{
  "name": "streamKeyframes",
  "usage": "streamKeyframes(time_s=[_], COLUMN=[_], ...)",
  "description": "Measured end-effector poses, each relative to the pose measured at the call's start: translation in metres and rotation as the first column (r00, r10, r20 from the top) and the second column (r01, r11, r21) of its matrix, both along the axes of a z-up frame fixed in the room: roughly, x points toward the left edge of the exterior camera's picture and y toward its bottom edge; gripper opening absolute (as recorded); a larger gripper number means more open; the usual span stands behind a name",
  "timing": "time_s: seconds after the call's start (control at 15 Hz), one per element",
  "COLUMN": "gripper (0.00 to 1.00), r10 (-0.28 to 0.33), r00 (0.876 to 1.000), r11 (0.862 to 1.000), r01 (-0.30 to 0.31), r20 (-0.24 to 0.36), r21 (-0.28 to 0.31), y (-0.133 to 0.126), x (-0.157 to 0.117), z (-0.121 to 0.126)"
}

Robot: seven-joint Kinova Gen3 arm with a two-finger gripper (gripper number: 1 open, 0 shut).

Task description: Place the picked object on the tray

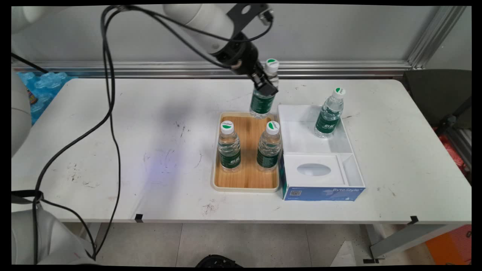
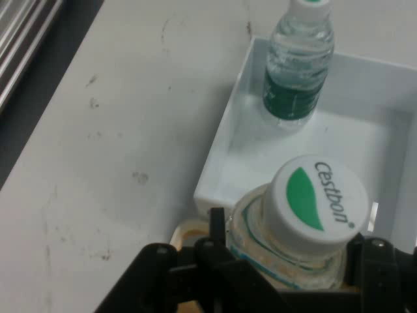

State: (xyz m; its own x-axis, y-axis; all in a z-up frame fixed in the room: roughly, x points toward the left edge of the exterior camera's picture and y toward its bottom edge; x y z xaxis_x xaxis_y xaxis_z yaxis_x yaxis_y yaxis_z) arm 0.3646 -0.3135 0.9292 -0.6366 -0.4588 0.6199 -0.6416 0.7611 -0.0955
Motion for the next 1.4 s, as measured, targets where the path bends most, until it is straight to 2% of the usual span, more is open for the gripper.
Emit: streamKeyframes(time_s=[0.33, 0.73, 1.4], gripper=[0.0, 0.0, 0.0], r10=[-0.003, -0.03, -0.084], r00=[1.0, 0.999, 0.993], r11=[1.0, 0.998, 0.995], r01=[0.003, 0.029, 0.079], r20=[-0.017, -0.034, -0.078], r21=[-0.018, -0.047, -0.065], y=[0.005, -0.003, -0.018], x=[0.026, 0.042, 0.04], z=[-0.02, -0.046, -0.079])
